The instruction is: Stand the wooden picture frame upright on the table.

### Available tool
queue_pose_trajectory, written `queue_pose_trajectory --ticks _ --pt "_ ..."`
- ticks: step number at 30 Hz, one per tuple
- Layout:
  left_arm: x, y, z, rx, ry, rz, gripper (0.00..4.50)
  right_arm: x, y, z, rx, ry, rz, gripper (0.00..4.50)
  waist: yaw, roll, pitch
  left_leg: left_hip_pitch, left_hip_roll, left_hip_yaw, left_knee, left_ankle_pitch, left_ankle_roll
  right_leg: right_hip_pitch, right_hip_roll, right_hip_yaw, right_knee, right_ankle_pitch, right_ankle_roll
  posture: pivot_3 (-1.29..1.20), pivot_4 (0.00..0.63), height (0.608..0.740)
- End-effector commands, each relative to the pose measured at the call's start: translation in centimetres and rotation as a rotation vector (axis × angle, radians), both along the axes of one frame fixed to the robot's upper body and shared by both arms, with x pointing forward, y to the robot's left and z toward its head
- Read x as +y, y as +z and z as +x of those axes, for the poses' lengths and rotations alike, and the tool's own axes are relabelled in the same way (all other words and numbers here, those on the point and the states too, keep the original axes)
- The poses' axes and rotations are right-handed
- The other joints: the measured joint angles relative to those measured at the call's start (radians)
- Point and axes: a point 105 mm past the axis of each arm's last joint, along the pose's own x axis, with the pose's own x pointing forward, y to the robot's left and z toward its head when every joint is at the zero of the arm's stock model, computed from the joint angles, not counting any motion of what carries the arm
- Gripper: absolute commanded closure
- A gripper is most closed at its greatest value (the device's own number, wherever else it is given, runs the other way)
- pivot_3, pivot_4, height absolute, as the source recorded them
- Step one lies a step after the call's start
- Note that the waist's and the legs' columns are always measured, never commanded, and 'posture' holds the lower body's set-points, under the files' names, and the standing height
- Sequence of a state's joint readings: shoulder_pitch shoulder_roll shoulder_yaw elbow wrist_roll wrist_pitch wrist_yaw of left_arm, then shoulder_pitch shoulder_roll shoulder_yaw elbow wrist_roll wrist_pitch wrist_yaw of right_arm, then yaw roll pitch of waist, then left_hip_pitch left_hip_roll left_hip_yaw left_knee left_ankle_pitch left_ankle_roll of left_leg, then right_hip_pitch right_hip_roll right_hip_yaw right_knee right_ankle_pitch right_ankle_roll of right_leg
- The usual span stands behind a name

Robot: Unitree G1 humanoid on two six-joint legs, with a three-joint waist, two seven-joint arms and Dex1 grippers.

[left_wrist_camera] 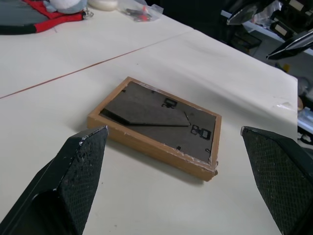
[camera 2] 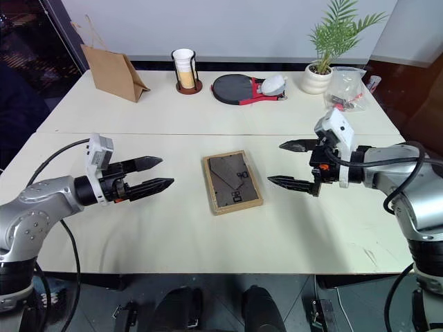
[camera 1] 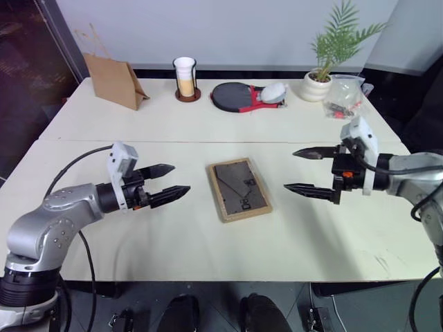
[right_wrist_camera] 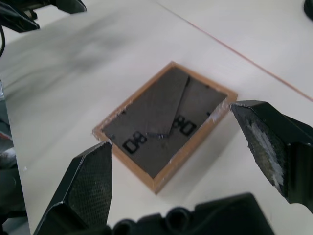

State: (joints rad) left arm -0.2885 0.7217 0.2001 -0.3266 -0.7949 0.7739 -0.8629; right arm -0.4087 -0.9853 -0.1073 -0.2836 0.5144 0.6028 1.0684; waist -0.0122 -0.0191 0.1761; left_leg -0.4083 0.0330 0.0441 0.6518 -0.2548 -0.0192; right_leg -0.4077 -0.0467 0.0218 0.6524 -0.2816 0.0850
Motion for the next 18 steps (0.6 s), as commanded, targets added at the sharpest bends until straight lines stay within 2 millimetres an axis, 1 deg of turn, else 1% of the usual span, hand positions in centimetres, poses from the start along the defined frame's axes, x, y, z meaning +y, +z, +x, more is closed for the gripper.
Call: queue_pose_trajectory --ticks 1,4,7,10,13,16,18 --pt "-0.6 0.4 -0.1 -0.030 -0.031 0.007 0.00 -0.5 0.6 -0.3 -0.039 -0.010 -0.023 0.07 0.000 0.000 0.000 0.000 0.000 0.000 0.000 0.000 0.000 0.000 0.000 0.000 0.000 0.000 0.000 0.00 0.150 0.740" --pt "-1.5 0.1 -0.5 -0.024 -0.067 0.020 0.00 -0.7 0.5 -0.4 -0.027 -0.025 -0.009 0.07 0.000 0.000 0.000 0.000 0.000 0.000 0.000 0.000 0.000 0.000 0.000 0.000 0.000 0.000 0.000 0.00 0.150 0.740" --pt "-1.5 0.4 -0.3 -0.014 -0.076 0.001 0.00 -0.6 0.1 -0.5 -0.011 -0.026 -0.006 0.07 -0.002 0.000 0.000 0.000 0.000 0.000 0.000 0.000 0.000 0.000 0.000 0.000 0.000 0.000 0.000 0.00 0.150 0.740" --pt "-1.4 0.2 -0.4 -0.006 -0.078 0.016 0.00 -0.6 -0.5 -0.7 0.003 -0.026 -0.022 0.07 -0.001 0.000 0.000 0.000 0.000 0.000 0.000 0.000 0.000 0.000 0.001 0.000 0.001 0.000 0.000 0.00 0.150 0.740" --pt "-1.0 -0.1 -0.2 -0.009 -0.070 0.031 0.00 -0.3 -0.7 -0.7 0.001 -0.025 -0.012 0.07 -0.001 0.000 0.000 0.000 0.000 0.000 0.000 0.000 0.000 0.000 0.001 0.000 0.000 0.000 0.000 0.00 0.150 0.740" --pt "-1.1 0.1 0.2 -0.022 -0.056 0.033 0.00 -0.3 -0.5 -0.4 -0.003 -0.036 -0.003 0.07 -0.001 0.000 0.000 0.000 0.000 0.000 0.000 0.000 0.000 0.000 0.001 0.000 0.001 0.000 0.000 0.00 0.150 0.740" --pt "-1.1 -0.2 0.0 -0.019 -0.060 0.039 0.00 -0.1 -0.6 -0.5 -0.004 -0.033 -0.007 0.07 0.000 0.000 0.000 0.000 0.000 0.000 0.001 0.000 0.000 0.000 0.000 0.000 0.001 0.000 0.000 0.00 0.150 0.740"
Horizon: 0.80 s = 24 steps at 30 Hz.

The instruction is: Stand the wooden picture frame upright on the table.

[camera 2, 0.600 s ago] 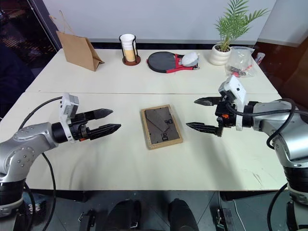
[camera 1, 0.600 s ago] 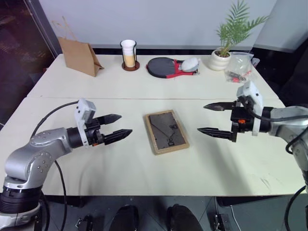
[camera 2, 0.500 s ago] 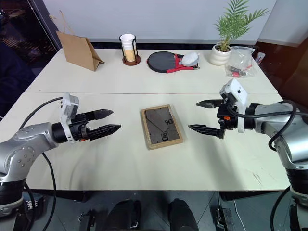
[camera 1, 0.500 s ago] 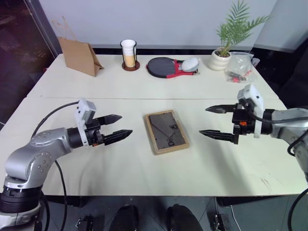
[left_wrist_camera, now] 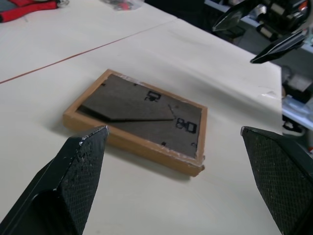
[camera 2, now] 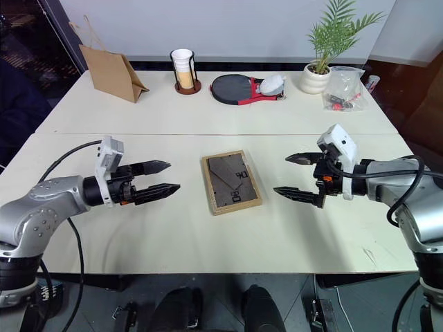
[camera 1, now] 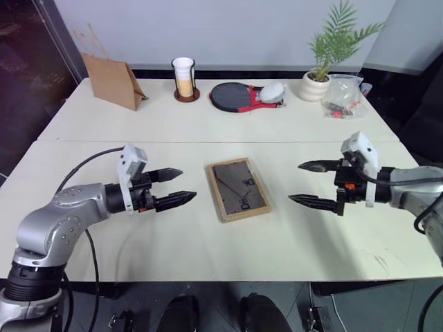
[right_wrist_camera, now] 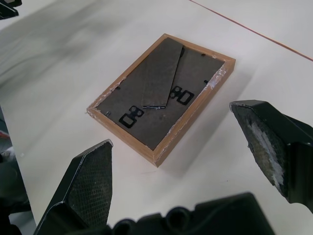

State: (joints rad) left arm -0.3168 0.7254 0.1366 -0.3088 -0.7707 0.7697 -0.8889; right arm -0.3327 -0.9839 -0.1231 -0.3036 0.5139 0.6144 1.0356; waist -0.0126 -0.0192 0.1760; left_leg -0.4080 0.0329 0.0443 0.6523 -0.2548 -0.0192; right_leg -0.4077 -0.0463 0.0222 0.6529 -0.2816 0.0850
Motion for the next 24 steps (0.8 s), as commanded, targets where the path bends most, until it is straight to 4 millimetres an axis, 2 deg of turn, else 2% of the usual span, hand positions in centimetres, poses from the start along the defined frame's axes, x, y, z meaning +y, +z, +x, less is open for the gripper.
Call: queue_pose_trajectory --ticks 1,17,20,22,24 --pt "-0.1 0.3 -0.1 -0.037 -0.010 0.015 0.00 0.5 0.9 -0.1 -0.047 0.014 -0.011 0.07 0.000 0.000 0.000 0.000 0.000 0.000 0.000 0.000 0.000 0.000 0.000 0.000 0.000 0.000 0.000 0.00 0.150 0.740" --pt "0.3 -0.1 0.6 -0.050 0.025 0.031 0.00 0.9 0.4 1.3 -0.069 0.004 -0.014 0.07 0.000 0.000 0.000 0.000 0.000 0.000 0.000 0.000 0.000 0.000 0.000 0.000 0.000 0.000 0.000 0.00 0.150 0.740" --pt "0.2 -0.5 1.0 -0.062 0.041 0.054 0.89 1.0 0.2 2.1 -0.074 -0.026 -0.006 0.96 0.000 0.000 0.000 0.000 0.000 0.000 0.000 0.000 0.000 0.000 0.000 0.000 0.000 0.000 0.000 0.00 0.150 0.740" --pt "0.0 -0.9 1.2 -0.066 0.050 0.062 1.81 0.8 -0.4 2.5 -0.086 -0.044 -0.035 1.89 0.000 0.000 0.000 0.000 0.000 0.000 0.000 0.000 0.000 0.000 0.000 0.000 0.000 0.000 0.000 0.00 0.150 0.740" --pt "-0.2 -1.7 1.4 -0.070 0.065 0.083 2.94 0.7 -1.0 3.0 -0.090 -0.070 -0.037 2.99 0.000 0.000 0.000 0.000 0.000 0.000 0.000 0.000 0.000 0.000 0.000 0.000 0.000 0.000 0.000 0.00 0.150 0.740"
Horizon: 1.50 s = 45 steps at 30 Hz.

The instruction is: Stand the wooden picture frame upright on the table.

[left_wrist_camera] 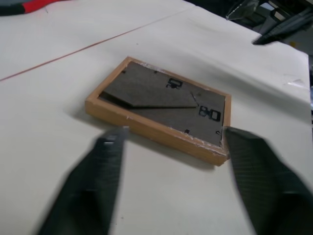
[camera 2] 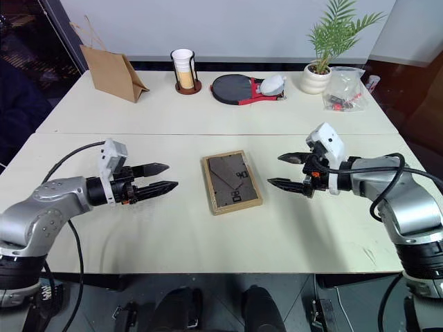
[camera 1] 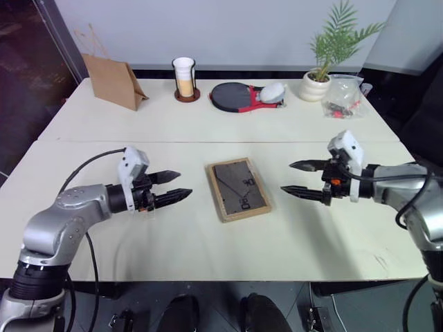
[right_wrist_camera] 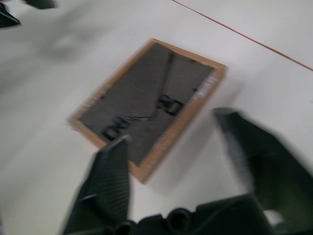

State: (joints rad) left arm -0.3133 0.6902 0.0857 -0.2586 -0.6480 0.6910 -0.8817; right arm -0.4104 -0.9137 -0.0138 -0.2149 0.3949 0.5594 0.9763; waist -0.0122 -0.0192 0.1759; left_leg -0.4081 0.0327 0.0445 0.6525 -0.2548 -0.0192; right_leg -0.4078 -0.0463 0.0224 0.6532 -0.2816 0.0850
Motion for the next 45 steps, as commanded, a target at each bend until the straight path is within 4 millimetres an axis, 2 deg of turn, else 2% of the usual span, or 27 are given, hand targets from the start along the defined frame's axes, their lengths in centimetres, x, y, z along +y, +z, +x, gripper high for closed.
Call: queue_pose_trajectory --ticks 1,3,10,14,17,24,30,38,42,45 --pt "-0.4 -0.3 0.3 -0.049 0.014 0.036 3.49 0.2 0.2 0.8 -0.055 -0.031 0.002 3.52 0.000 0.000 0.000 0.000 0.000 0.000 0.000 0.000 0.000 0.000 0.000 0.000 0.000 0.000 0.000 0.00 0.150 0.740" --pt "-0.8 -1.3 0.7 -0.050 0.046 0.068 4.48 0.6 -0.7 1.3 -0.055 -0.047 -0.001 4.47 -0.001 0.000 0.000 0.000 0.000 0.000 0.000 0.000 0.000 0.000 0.000 0.000 0.000 0.000 0.000 0.00 0.150 0.740" --pt "-2.9 -4.7 1.9 -0.038 0.097 0.120 4.48 1.4 -5.9 3.4 -0.042 -0.182 -0.095 4.47 0.000 0.000 0.000 0.000 0.000 0.000 0.001 0.000 0.000 0.000 0.000 0.000 0.001 0.000 0.000 0.00 0.150 0.740" --pt "-4.0 -6.0 2.3 -0.043 0.099 0.148 4.48 1.8 -7.6 4.3 -0.038 -0.236 -0.104 4.47 0.000 0.000 0.000 0.000 -0.001 0.000 0.001 0.000 0.000 0.000 0.000 0.000 0.001 0.000 0.000 0.00 0.150 0.740" --pt "-4.6 -6.5 2.2 -0.017 0.092 0.138 4.48 2.8 -8.4 3.8 -0.010 -0.199 -0.096 4.47 -0.002 0.000 -0.001 0.000 0.000 0.001 0.001 0.000 0.000 0.000 0.000 0.000 0.001 0.000 0.001 0.00 0.150 0.740" --pt "-4.4 -7.1 1.2 0.041 0.061 0.134 4.48 6.9 -8.3 1.4 0.047 -0.040 -0.043 4.47 -0.006 0.000 -0.001 0.001 0.000 0.000 0.001 0.000 0.000 0.000 0.001 0.000 0.002 0.000 0.001 0.00 0.150 0.740" --pt "-3.5 -7.0 0.9 0.056 0.050 0.158 4.48 8.2 -8.8 0.3 0.073 0.008 -0.061 4.47 -0.004 0.000 -0.001 0.001 0.000 0.000 0.001 0.000 0.000 0.000 0.001 0.000 0.003 0.000 0.001 0.00 0.150 0.740" --pt "-3.5 -6.9 0.2 0.080 0.006 0.175 4.48 8.0 -9.6 0.0 0.079 -0.005 -0.102 4.47 -0.003 0.000 -0.001 0.001 0.000 0.000 0.001 0.000 0.000 0.000 0.001 0.000 0.003 0.000 0.000 0.00 0.150 0.740" --pt "-2.3 -6.1 0.7 0.092 0.043 0.148 4.48 6.1 -8.8 0.3 0.050 -0.040 -0.136 4.47 -0.001 -0.001 -0.001 0.001 0.000 0.000 0.001 0.000 0.000 0.000 0.000 0.000 0.003 0.000 0.001 0.00 0.150 0.740" --pt "-1.1 -4.8 0.5 0.159 0.043 0.074 4.48 4.3 -7.1 0.5 0.006 -0.060 -0.155 4.47 0.001 -0.001 -0.001 0.000 0.000 0.000 0.001 0.000 0.000 0.000 0.000 0.000 0.003 0.000 0.001 0.00 0.150 0.740"
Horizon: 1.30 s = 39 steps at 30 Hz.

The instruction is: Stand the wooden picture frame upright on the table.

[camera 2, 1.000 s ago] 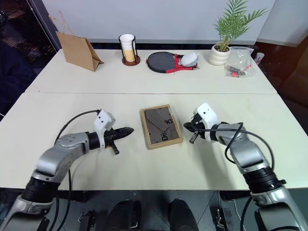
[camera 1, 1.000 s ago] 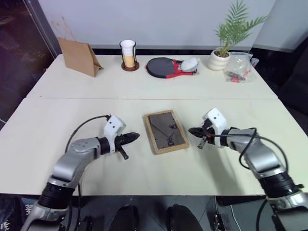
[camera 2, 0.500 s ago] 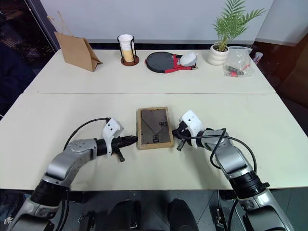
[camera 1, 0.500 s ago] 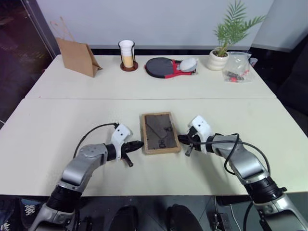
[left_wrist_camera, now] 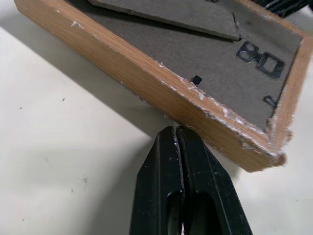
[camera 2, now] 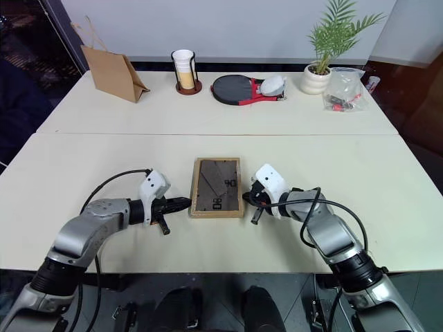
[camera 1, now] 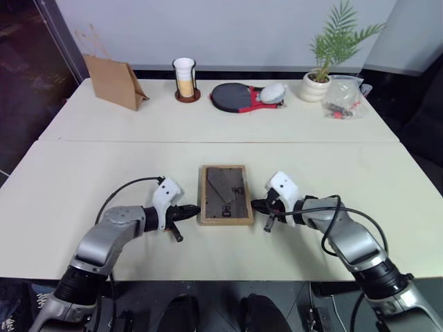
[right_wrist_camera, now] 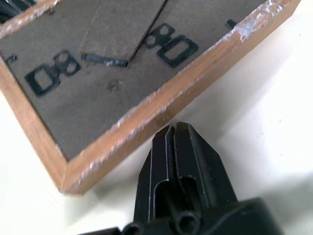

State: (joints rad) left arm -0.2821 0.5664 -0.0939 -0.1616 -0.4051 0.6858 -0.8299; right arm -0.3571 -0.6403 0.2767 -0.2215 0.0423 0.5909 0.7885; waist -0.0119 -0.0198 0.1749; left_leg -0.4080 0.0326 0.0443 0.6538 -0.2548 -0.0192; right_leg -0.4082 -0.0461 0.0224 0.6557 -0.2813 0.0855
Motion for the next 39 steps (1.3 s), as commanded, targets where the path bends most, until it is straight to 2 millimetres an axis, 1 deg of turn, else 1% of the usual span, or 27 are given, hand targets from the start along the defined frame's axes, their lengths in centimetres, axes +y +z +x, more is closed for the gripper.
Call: queue_pose_trajectory --ticks 1,2,3,4,5,6,8,10,11,14,17,21,24,30,33,36,39 --pt "1.3 3.0 -0.1 0.029 -0.001 -0.103 4.24 -1.9 2.6 0.2 -0.078 -0.015 -0.018 4.50 0.000 0.000 0.000 0.000 0.000 0.000 0.000 0.000 0.000 0.000 0.000 0.000 0.000 0.000 0.000 0.00 0.150 0.740" --pt "1.5 3.4 -0.2 0.055 0.002 -0.131 3.95 -2.1 2.9 0.2 -0.084 -0.013 -0.019 4.50 -0.001 0.000 0.000 0.000 0.000 0.000 0.000 0.000 0.000 0.000 0.000 0.000 0.000 0.000 0.000 0.00 0.150 0.740" --pt "1.5 3.6 -0.2 0.072 0.004 -0.147 3.58 -2.1 3.0 0.2 -0.085 -0.011 -0.019 4.50 -0.001 0.000 0.000 0.000 0.000 0.000 0.000 0.000 0.000 0.000 0.000 0.000 0.000 0.000 0.000 0.00 0.150 0.740" --pt "1.4 4.0 0.0 0.124 0.016 -0.199 3.15 -2.0 3.0 0.1 -0.086 0.004 -0.024 4.50 -0.001 0.000 0.000 0.000 0.000 0.000 0.000 0.000 0.000 0.000 0.000 0.000 0.000 0.000 0.000 0.00 0.150 0.740" --pt "1.3 4.3 0.1 0.184 0.033 -0.255 2.56 -1.9 3.0 0.0 -0.086 0.018 -0.028 4.50 -0.001 0.000 0.000 0.000 0.000 0.000 0.000 0.000 0.000 0.000 0.000 0.000 0.000 0.000 0.000 0.00 0.150 0.740" --pt "1.2 4.5 0.2 0.262 0.051 -0.310 2.10 -1.8 2.9 0.0 -0.084 0.030 -0.030 4.50 -0.001 0.000 0.000 0.000 0.000 -0.001 0.000 0.000 0.000 0.001 0.000 0.000 0.000 0.000 0.000 0.00 0.150 0.740" --pt "0.9 4.5 0.0 0.351 0.043 -0.344 1.06 -1.6 2.5 0.0 -0.080 0.045 -0.044 4.50 -0.002 0.000 0.000 0.000 0.000 -0.001 0.001 0.000 0.000 0.001 0.001 -0.001 0.000 0.000 0.000 0.00 0.150 0.740" --pt "0.7 4.1 0.0 0.436 0.064 -0.351 0.13 -1.4 2.0 0.1 -0.072 0.053 -0.053 4.50 -0.007 0.000 0.000 0.000 -0.001 -0.001 0.002 0.000 0.000 0.001 0.001 0.000 0.000 0.000 0.001 0.00 0.150 0.740" --pt "0.8 3.8 0.3 0.474 0.094 -0.347 0.06 -1.3 1.7 0.1 -0.070 0.058 -0.059 4.50 -0.006 0.000 0.000 0.000 -0.001 -0.001 0.002 0.000 0.000 0.001 0.001 0.000 0.001 0.000 0.001 0.00 0.150 0.740" --pt "1.2 2.6 1.1 0.584 0.201 -0.310 0.06 -0.7 1.1 0.2 -0.066 0.068 -0.065 4.50 -0.005 0.000 0.000 0.000 -0.001 -0.002 0.005 0.000 0.000 0.000 0.002 -0.001 0.003 0.000 0.001 0.00 0.150 0.740" --pt "0.9 2.0 0.9 0.636 0.213 -0.283 0.06 0.2 0.9 0.2 -0.063 0.087 -0.064 4.50 -0.006 -0.001 0.000 0.000 -0.001 -0.001 0.007 0.000 0.000 0.000 0.002 0.000 0.005 0.000 0.001 0.00 0.150 0.740" --pt "0.0 1.3 0.9 0.664 0.218 -0.280 0.06 1.6 0.7 -0.2 -0.049 0.140 -0.042 4.50 -0.003 -0.001 0.000 0.000 0.000 -0.001 0.009 0.000 0.000 0.001 0.001 0.000 0.007 0.000 0.000 0.00 0.150 0.740" --pt "-0.7 1.1 0.9 0.675 0.211 -0.286 0.06 2.7 1.1 -0.7 -0.040 0.202 -0.003 4.50 0.001 -0.001 -0.001 0.000 -0.001 -0.002 0.009 0.000 0.000 0.001 0.001 0.000 0.008 0.000 0.000 0.00 0.150 0.740" --pt "-1.4 0.2 0.9 0.706 0.218 -0.316 0.06 3.5 1.2 -0.5 -0.030 0.226 0.004 4.50 0.002 -0.002 -0.002 0.001 -0.001 -0.003 0.010 0.000 0.000 0.003 -0.001 0.000 0.008 0.000 0.000 0.00 0.150 0.740" --pt "-1.8 0.1 0.8 0.728 0.205 -0.353 0.06 4.1 1.4 -0.7 -0.025 0.252 0.018 4.50 0.002 -0.002 -0.002 0.002 -0.001 -0.003 0.010 0.000 0.000 0.004 -0.001 -0.001 0.008 0.000 0.000 0.00 0.150 0.740" --pt "-2.1 0.3 0.8 0.745 0.198 -0.392 0.06 4.2 1.5 -0.7 -0.029 0.254 0.019 4.50 0.002 -0.002 -0.002 0.002 -0.001 -0.003 0.010 0.000 0.000 0.004 -0.001 -0.001 0.008 0.000 0.000 0.00 0.150 0.740" --pt "-2.1 0.6 0.7 0.763 0.183 -0.439 0.85 4.3 1.6 -0.7 -0.027 0.256 0.030 4.50 0.000 -0.002 -0.002 0.002 -0.001 -0.004 0.010 0.000 0.000 0.004 -0.001 -0.001 0.008 0.000 0.000 0.00 0.150 0.740"
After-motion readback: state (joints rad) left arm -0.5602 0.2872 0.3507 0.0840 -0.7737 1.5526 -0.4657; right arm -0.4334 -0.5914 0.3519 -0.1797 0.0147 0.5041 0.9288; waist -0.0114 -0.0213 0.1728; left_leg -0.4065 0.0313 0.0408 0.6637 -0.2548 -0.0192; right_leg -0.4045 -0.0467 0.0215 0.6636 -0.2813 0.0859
